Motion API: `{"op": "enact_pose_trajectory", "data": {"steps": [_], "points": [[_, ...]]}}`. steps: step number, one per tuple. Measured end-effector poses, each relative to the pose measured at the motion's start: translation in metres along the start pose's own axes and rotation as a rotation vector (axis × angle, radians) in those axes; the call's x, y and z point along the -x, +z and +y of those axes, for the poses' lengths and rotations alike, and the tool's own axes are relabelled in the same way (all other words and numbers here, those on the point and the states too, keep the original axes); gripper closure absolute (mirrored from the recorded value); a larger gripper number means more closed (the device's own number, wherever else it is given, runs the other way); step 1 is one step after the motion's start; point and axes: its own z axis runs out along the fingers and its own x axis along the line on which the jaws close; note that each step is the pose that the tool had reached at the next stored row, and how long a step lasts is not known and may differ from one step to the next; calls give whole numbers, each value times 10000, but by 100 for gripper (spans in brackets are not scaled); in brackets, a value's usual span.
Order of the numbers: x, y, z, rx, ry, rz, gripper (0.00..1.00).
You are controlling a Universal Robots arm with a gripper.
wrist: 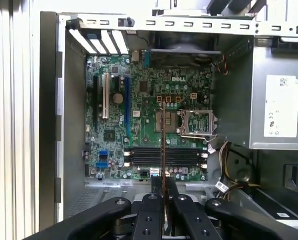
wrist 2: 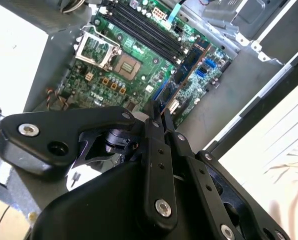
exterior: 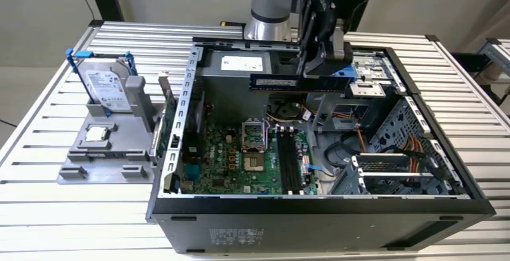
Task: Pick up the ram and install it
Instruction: 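Pick up the ram and move it above insertion slot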
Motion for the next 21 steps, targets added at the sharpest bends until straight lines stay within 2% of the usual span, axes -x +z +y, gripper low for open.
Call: {"op": "enact_pose_trajectory", "data": {"steps": [12,21], "points": [[1,-5,-199,4,0,-1,100],[12,-5,-197,3,11,0,100]]}}
